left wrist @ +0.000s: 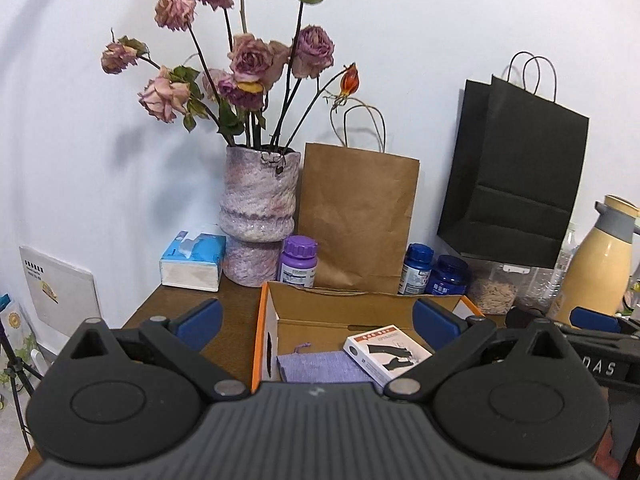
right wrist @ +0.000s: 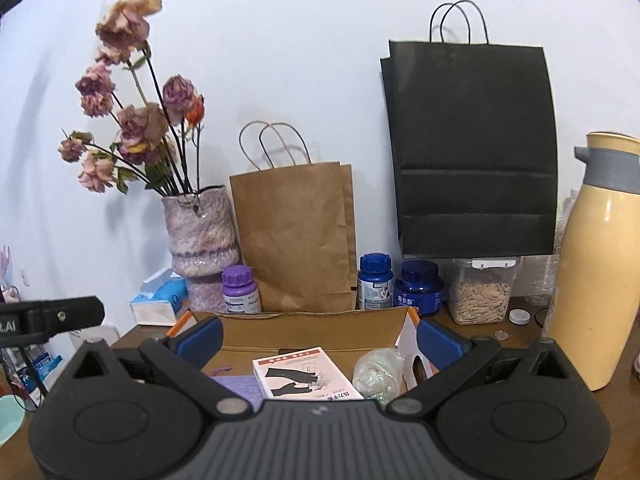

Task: Flip cup upright
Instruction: 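Withdraw both tools from the box back toward the plush toy on the table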

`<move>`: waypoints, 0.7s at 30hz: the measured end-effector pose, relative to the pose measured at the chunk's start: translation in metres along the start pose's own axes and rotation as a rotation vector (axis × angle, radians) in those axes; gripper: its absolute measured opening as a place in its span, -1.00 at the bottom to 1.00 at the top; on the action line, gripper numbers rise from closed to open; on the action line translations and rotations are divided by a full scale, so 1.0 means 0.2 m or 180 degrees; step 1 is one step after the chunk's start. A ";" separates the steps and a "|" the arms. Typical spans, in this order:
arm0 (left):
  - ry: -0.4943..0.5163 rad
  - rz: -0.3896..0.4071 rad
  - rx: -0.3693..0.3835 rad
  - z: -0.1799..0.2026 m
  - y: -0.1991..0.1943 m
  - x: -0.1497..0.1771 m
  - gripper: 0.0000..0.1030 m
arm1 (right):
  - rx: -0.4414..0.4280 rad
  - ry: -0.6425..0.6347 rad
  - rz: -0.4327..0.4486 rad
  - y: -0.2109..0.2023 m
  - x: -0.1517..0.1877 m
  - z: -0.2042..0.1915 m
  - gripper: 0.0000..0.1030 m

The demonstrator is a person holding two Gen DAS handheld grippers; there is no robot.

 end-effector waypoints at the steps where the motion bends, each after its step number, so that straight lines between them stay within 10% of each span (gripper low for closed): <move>1: -0.0004 0.0003 -0.0004 0.00 -0.02 0.00 1.00 | 0.0000 0.0005 0.0010 -0.02 0.00 0.00 1.00; 21: 0.0066 -0.0112 -0.0001 0.00 -0.50 0.29 1.00 | -0.0132 -0.0155 0.0013 -0.56 0.18 -0.04 1.00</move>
Point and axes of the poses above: each gripper's, at about its wrist camera, not at the fingertips, and y roughly the way its jaws point, z to its right, x to its underside, the point moved 5 cm from there along y, roughly the way its jaws point, and after that the axes turned 15 degrees about y, right-handed, at the moved point
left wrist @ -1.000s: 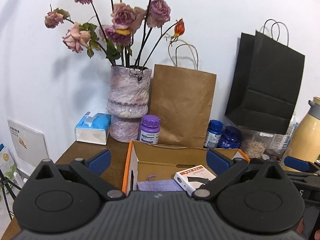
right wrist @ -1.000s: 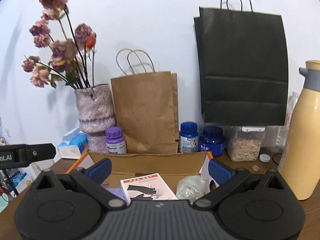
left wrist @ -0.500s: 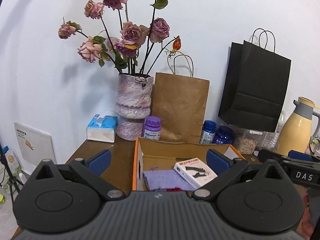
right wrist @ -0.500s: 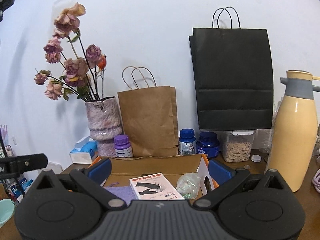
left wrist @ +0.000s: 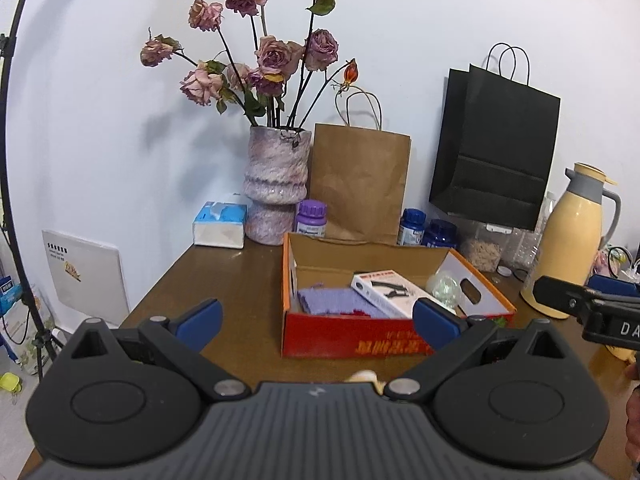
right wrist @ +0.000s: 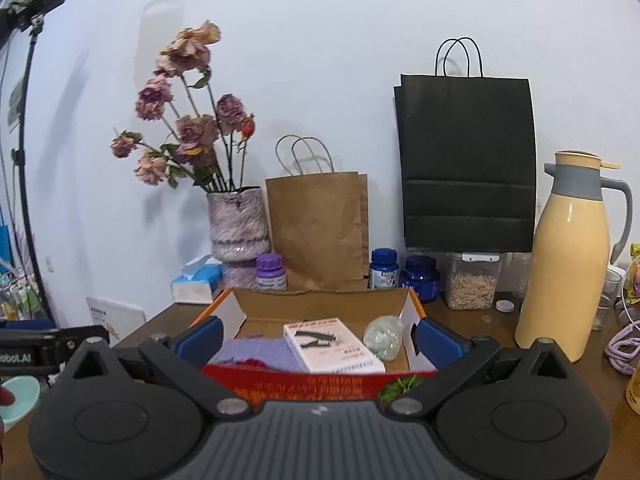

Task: Flip cup upright
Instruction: 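Withdraw both tools from the box back toward the plush toy on the table, then grasp the navy blue case beside the plush hamster with the right tool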

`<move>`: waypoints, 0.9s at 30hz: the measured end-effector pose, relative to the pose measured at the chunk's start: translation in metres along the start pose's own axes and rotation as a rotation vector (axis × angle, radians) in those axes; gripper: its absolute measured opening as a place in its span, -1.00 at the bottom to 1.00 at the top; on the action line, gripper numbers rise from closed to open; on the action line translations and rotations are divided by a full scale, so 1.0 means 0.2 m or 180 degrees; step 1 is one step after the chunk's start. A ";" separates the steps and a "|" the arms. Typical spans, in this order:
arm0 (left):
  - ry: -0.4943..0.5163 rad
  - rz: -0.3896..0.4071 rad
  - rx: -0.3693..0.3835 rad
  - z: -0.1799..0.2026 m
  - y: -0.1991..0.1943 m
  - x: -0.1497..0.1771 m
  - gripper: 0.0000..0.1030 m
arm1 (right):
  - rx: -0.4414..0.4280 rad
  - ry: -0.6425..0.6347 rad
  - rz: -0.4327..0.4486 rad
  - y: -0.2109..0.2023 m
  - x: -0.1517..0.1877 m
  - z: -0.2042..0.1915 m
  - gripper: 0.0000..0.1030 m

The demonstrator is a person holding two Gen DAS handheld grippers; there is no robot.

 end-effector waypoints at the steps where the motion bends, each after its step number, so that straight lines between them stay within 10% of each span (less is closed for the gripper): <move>1: 0.0003 -0.0003 0.0000 0.01 -0.02 0.02 1.00 | -0.0003 -0.0002 -0.0008 -0.02 0.02 0.00 1.00; 27: 0.0073 -0.0359 -0.0037 -0.04 -0.22 0.44 1.00 | -0.0321 -0.0408 -0.0775 -0.20 0.49 -0.12 1.00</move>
Point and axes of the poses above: each gripper's, at about its wrist camera, not at the fingertips, and y roughly the way its jaws point, z to its right, x to its underside, the point moved 5 cm from there along y, roughly the way its jaws point, and after that the axes turned 15 degrees about y, right-handed, at the moved point
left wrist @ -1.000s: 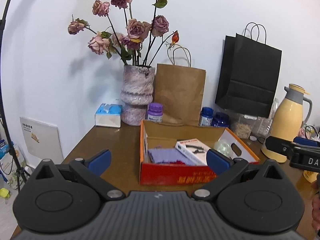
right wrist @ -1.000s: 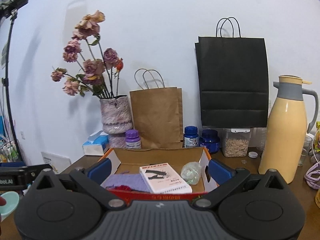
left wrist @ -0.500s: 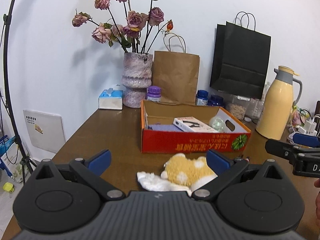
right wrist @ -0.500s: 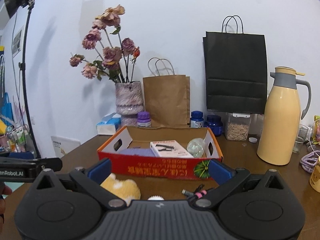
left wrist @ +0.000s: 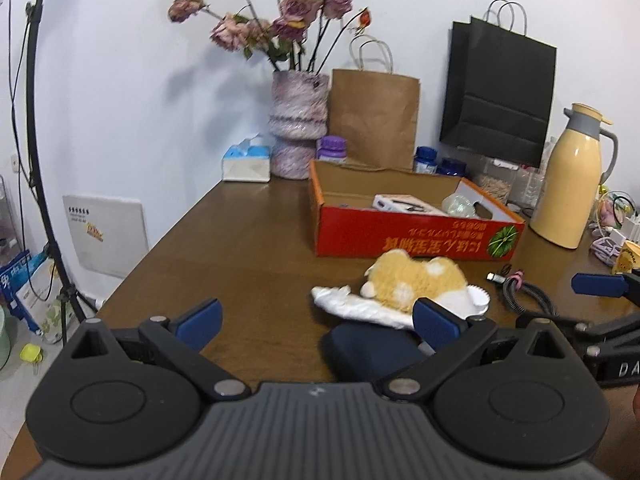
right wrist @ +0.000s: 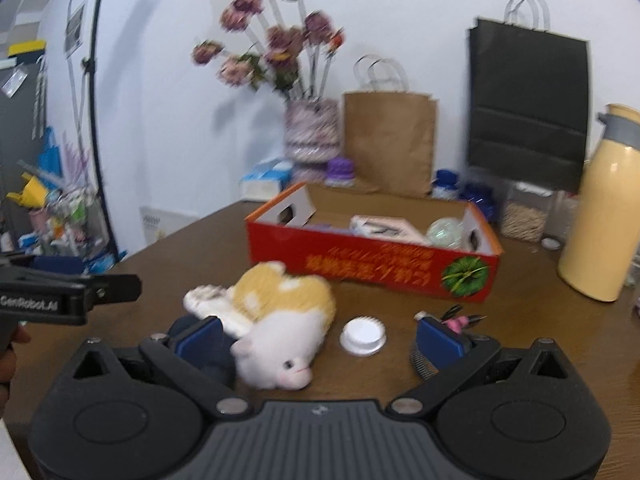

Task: Flip cup upright
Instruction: 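Grasp the navy blue case beside the plush hamster with the right tool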

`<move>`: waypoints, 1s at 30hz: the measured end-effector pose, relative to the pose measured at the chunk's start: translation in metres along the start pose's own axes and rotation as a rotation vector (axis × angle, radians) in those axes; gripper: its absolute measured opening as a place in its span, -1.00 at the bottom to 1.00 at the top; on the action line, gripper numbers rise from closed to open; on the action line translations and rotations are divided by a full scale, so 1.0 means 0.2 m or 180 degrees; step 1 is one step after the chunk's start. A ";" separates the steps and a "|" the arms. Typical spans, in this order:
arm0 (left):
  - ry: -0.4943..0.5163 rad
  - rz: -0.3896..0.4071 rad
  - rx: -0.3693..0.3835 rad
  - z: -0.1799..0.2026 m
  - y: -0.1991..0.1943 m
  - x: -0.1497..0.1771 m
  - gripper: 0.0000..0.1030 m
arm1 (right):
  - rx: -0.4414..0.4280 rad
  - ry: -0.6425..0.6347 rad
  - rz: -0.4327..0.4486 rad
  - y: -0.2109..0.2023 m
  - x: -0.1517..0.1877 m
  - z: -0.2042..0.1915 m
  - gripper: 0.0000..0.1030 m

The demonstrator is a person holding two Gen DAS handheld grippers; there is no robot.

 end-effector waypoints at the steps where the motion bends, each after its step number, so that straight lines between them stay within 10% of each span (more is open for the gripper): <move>1: -0.0006 -0.0013 -0.0006 -0.01 0.00 0.01 1.00 | -0.0030 -0.0026 -0.0054 0.01 0.02 -0.02 1.00; 20: -0.0234 -0.0169 -0.0204 -0.33 -0.06 0.27 1.00 | -0.0240 0.0007 -0.1154 0.39 0.22 -0.38 0.65; 30: -0.0346 -0.0205 -0.0180 -0.39 -0.05 0.31 1.00 | -0.0050 -0.0212 -0.1198 0.47 0.29 -0.46 1.00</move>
Point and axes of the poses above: each gripper's, at about its wrist camera, not at the fingertips, and y roughly the way its jaws point, z to its right, x to its underside, the point moved 5 cm from there along y, roughly the way its jaws point, and after that the axes turned 15 degrees about y, right-handed, at the moved point
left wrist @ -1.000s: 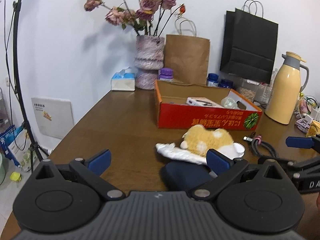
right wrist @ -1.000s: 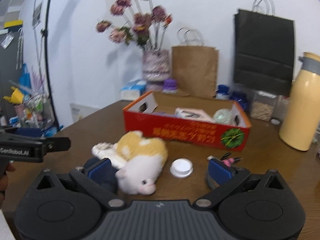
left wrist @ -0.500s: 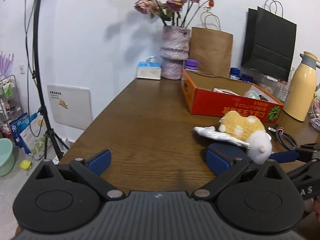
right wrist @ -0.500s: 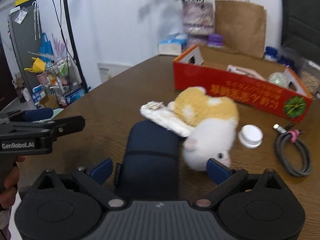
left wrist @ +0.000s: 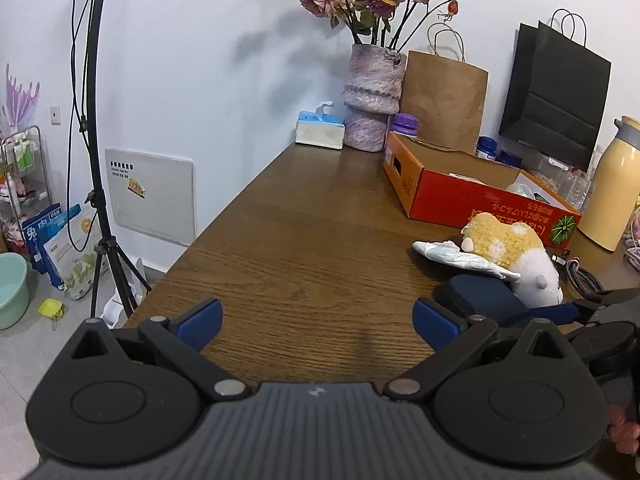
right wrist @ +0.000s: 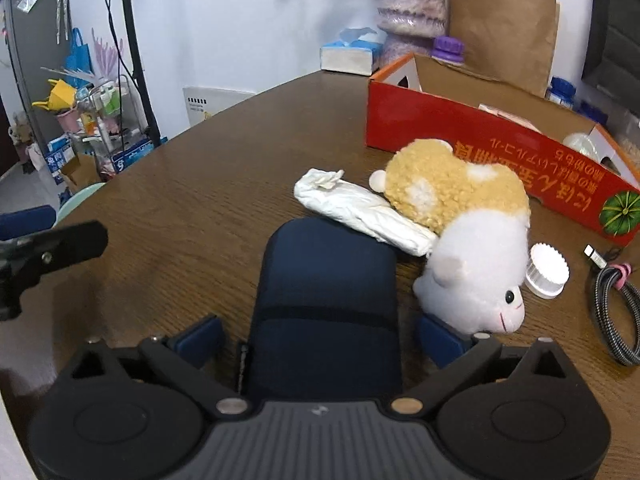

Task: Flip cup upright
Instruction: 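Grasp the navy blue case beside the plush hamster with the right tool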

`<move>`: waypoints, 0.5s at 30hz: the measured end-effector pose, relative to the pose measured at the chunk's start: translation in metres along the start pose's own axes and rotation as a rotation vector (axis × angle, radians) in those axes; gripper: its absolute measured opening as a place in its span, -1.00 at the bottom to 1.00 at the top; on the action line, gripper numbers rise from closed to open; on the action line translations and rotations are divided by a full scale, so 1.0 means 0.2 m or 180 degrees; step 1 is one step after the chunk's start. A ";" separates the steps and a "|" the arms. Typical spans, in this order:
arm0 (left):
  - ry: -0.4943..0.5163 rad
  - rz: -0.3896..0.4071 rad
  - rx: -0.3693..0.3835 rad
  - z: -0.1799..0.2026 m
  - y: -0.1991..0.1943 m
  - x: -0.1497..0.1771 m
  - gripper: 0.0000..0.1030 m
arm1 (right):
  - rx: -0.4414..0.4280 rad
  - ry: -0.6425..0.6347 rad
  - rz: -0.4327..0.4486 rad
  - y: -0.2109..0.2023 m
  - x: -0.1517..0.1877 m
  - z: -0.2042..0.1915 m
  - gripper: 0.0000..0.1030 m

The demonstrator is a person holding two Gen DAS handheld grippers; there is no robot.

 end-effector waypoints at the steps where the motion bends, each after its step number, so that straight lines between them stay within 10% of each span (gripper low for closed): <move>1: -0.0002 -0.0002 -0.0001 0.00 0.00 0.00 1.00 | -0.0013 -0.0001 -0.0001 0.00 0.00 0.00 1.00; 6: 0.0011 0.0013 -0.0001 0.01 -0.02 0.00 1.00 | -0.0072 -0.0037 0.0124 -0.04 0.01 0.00 0.31; 15: 0.0060 0.0015 -0.0001 0.07 -0.07 -0.01 1.00 | -0.0290 0.0015 0.0241 -0.12 0.02 0.03 0.20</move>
Point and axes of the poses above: each gripper's, at about its wrist camera, not at the fingertips, and y roughly the way its jaws point, z to its right, x to its underside, the point moved 5 cm from there along y, roughly the way its jaws point, and after that the axes turned 15 degrees about y, right-handed, at the moved point
